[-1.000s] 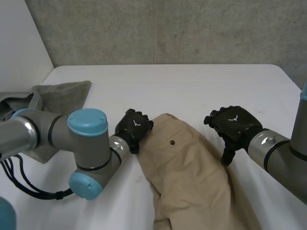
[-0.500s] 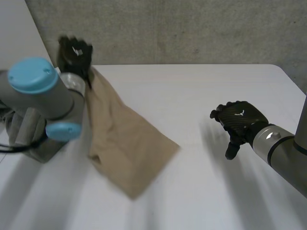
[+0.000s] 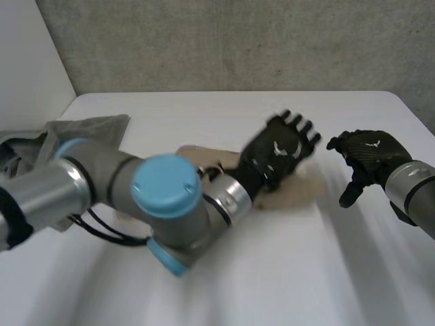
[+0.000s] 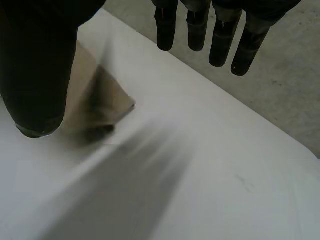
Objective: Fold the laundry.
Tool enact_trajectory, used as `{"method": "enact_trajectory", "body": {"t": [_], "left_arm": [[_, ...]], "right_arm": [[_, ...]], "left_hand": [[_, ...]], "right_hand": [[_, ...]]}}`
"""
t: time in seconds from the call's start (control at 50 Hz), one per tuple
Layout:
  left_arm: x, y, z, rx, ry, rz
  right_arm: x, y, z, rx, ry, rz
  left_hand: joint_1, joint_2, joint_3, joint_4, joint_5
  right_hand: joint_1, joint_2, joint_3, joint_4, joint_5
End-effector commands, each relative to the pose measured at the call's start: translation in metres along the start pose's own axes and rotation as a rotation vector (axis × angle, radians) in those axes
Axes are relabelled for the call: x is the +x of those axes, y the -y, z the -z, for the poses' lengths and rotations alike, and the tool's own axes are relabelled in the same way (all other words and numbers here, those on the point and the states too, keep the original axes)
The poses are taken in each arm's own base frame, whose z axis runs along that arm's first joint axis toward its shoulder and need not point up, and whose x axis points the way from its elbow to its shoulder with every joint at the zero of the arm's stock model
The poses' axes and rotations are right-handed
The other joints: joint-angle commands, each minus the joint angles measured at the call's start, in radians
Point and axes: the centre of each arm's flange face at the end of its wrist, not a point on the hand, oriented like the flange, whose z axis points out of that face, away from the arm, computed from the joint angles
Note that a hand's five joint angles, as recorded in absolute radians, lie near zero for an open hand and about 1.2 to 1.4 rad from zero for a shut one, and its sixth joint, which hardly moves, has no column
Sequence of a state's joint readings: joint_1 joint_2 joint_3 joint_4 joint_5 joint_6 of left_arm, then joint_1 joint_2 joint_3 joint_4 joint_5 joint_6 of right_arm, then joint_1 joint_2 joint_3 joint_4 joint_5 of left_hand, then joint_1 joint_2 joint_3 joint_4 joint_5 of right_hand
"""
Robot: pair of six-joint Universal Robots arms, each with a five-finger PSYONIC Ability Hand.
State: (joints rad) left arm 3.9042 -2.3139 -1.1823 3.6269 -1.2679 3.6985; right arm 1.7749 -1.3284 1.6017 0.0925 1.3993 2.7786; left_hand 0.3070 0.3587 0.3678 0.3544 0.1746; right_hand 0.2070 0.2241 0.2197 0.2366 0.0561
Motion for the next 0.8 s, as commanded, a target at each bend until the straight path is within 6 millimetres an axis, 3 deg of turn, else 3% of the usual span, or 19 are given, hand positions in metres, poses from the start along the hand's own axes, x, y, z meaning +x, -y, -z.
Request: {"method": "enact_trajectory", "body": {"t": [0.02, 0.06, 0.14, 0.2, 0.3, 0.44, 0.52, 0.68, 0.8], "left_arm": [[-0.015, 0.012, 0.008, -0.059, 0.052, 0.0], [-0.048, 0.013, 0.016, -0.108, 0.161, -0.01], [-0.088, 0.006, 0.036, -0.206, 0.302, -0.02], [-0.102, 0.003, 0.049, -0.26, 0.356, -0.017], [-0.125, -0.024, 0.093, -0.472, 0.391, 0.022], [-0.127, -0.057, 0.137, -0.718, 0.368, 0.112], [-0.133, -0.069, 0.147, -0.757, 0.385, 0.128], [-0.146, -0.079, 0.148, -0.754, 0.422, 0.118], [-0.131, -0.087, 0.15, -0.787, 0.385, 0.14]], "right_arm": [[0.003, 0.001, -0.001, 0.005, 0.002, 0.01], [0.002, 0.005, -0.001, 0.014, 0.003, 0.016], [0.003, 0.008, -0.001, 0.022, 0.0, 0.024], [-0.001, 0.01, 0.001, 0.023, 0.012, 0.037], [-0.027, 0.01, 0.017, -0.027, 0.108, 0.084], [-0.071, 0.001, 0.033, -0.08, 0.245, 0.146], [-0.084, -0.008, 0.026, -0.089, 0.278, 0.162], [-0.089, -0.024, 0.011, -0.128, 0.259, 0.166], [-0.092, -0.035, 0.005, -0.13, 0.248, 0.166]], "left_hand": [[-0.108, -0.16, -0.169, -0.156, -0.15], [-0.105, -0.157, -0.166, -0.153, -0.147], [-0.088, -0.139, -0.149, -0.135, -0.13], [-0.076, -0.128, -0.137, -0.123, -0.118], [-0.053, -0.104, -0.113, -0.1, -0.095], [-0.02, -0.072, -0.081, -0.068, -0.062], [-0.017, -0.069, -0.078, -0.065, -0.059], [-0.014, -0.066, -0.075, -0.062, -0.056], [0.042, -0.01, -0.019, -0.006, -0.001]], "right_hand": [[0.019, 0.002, 0.006, -0.011, -0.005], [0.022, 0.005, 0.009, -0.008, -0.002], [0.034, 0.016, 0.021, 0.004, 0.01], [0.036, 0.019, 0.024, 0.007, 0.013], [0.037, 0.019, 0.024, 0.007, 0.013], [0.045, 0.028, 0.033, 0.016, 0.022], [0.06, 0.043, 0.047, 0.03, 0.036], [0.124, 0.107, 0.112, 0.095, 0.101], [0.213, 0.195, 0.2, 0.183, 0.189]]}}
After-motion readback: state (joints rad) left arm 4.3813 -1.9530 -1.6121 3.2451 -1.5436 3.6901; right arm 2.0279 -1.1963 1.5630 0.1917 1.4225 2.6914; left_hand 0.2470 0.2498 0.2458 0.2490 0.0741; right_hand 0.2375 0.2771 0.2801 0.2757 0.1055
